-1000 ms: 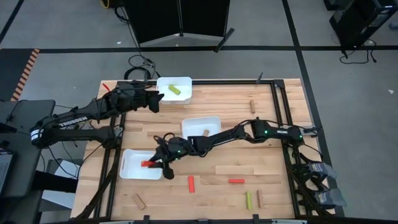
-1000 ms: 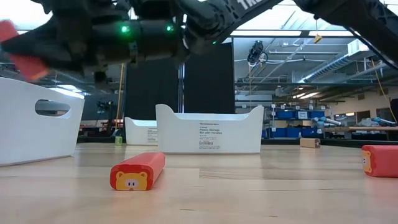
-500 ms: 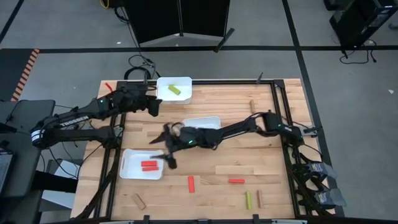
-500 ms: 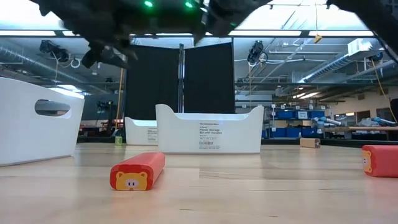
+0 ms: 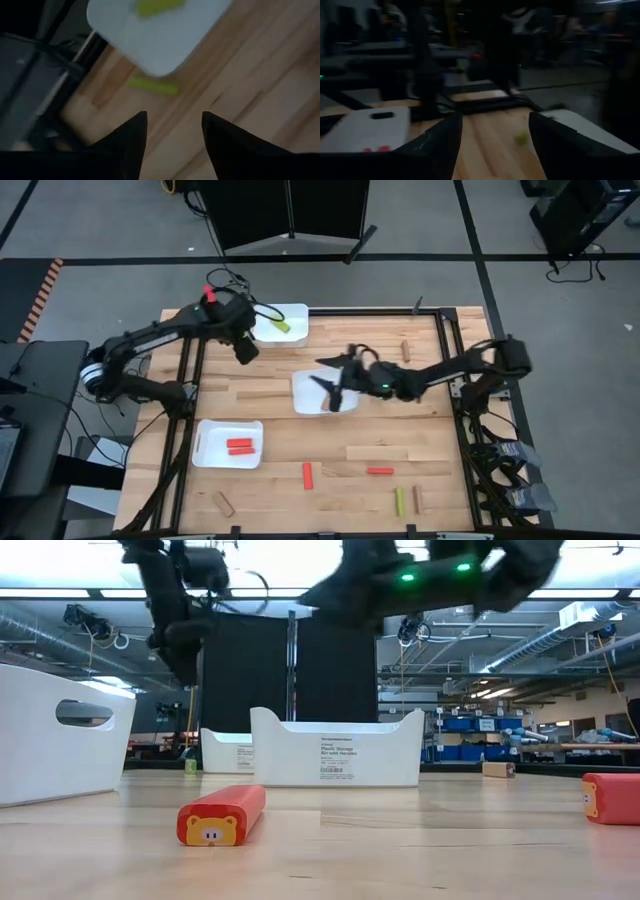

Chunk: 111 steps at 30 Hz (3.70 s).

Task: Sort blocks
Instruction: Put the green block into the top white bin

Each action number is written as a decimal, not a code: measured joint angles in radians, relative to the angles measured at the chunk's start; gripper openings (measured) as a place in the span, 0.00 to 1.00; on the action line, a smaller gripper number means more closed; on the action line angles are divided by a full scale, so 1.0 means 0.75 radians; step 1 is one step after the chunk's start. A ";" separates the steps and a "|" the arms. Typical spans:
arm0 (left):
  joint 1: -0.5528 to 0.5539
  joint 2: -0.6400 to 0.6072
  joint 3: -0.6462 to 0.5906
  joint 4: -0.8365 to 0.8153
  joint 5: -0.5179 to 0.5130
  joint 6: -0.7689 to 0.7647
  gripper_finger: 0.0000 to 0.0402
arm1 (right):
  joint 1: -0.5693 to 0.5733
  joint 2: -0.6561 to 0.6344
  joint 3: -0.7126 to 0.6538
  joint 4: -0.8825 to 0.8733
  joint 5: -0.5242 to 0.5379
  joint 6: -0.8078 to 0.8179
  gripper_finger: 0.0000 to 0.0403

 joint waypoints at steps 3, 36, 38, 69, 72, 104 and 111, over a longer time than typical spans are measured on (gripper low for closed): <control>0.006 0.116 0.037 -0.072 -0.084 0.214 0.50 | 0.028 -0.138 -0.129 -0.003 0.109 -0.027 0.60; 0.630 0.312 0.037 0.211 0.199 0.333 0.55 | 0.090 -0.444 -0.361 -0.012 0.279 -0.133 0.58; 0.627 0.312 0.037 0.199 0.199 0.412 0.51 | 0.090 -0.444 -0.361 -0.012 0.279 -0.133 0.57; 0.474 0.472 0.036 0.143 0.267 0.636 0.63 | 0.102 -0.444 -0.361 -0.012 0.298 -0.130 0.54; 0.495 0.472 0.036 0.140 0.293 0.545 0.64 | 0.102 -0.444 -0.361 -0.012 0.298 -0.131 0.54; 0.562 0.472 0.036 0.104 0.458 0.356 0.03 | 0.092 -0.444 -0.361 -0.023 0.298 -0.137 0.52; 0.562 0.470 -0.017 0.186 0.453 0.374 0.13 | 0.092 -0.444 -0.361 -0.023 0.298 -0.135 0.52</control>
